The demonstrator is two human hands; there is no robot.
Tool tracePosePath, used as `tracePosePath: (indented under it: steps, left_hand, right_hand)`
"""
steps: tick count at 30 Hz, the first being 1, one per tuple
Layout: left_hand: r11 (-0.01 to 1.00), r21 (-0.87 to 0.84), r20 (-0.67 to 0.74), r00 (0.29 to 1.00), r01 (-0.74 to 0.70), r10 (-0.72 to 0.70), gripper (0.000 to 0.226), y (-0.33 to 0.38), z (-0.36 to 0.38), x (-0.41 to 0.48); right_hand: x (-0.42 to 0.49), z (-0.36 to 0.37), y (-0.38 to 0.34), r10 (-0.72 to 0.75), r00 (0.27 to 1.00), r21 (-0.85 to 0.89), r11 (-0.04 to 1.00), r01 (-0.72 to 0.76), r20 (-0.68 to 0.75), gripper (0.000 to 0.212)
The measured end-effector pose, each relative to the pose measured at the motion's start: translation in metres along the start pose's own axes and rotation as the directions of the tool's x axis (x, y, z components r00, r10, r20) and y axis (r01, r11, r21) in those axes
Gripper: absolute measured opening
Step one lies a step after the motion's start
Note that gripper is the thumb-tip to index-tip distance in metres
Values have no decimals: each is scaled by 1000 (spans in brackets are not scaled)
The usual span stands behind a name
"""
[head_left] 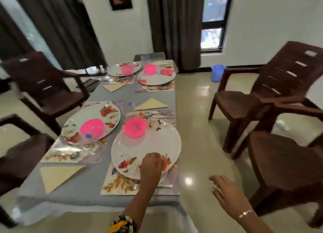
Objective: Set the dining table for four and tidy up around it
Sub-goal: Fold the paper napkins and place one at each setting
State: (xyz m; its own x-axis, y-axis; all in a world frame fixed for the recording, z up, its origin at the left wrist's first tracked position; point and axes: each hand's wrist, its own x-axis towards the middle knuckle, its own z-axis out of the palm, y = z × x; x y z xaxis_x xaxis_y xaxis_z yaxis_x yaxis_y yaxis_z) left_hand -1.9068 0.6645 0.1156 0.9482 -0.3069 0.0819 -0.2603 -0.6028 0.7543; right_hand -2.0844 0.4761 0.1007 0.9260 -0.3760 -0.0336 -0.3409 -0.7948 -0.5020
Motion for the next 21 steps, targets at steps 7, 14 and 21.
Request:
tracePosePath:
  steps: [7, 14, 21]
  left_hand:
    - [968, 54, -398, 894, 246, -206, 57, -38, 6, -2]
    - [875, -52, -546, 720, 481, -428, 59, -50, 24, -5]
    - [796, 115, -619, 670, 595, -411, 64, -60, 32, 17]
  right_hand:
    - [83, -17, 0, -203, 971, 49, 979, 198, 125, 27]
    - [187, -12, -11, -374, 877, -45, 913, 405, 303, 37]
    - [279, -1, -41, -506, 775, -105, 809, 579, 378, 48]
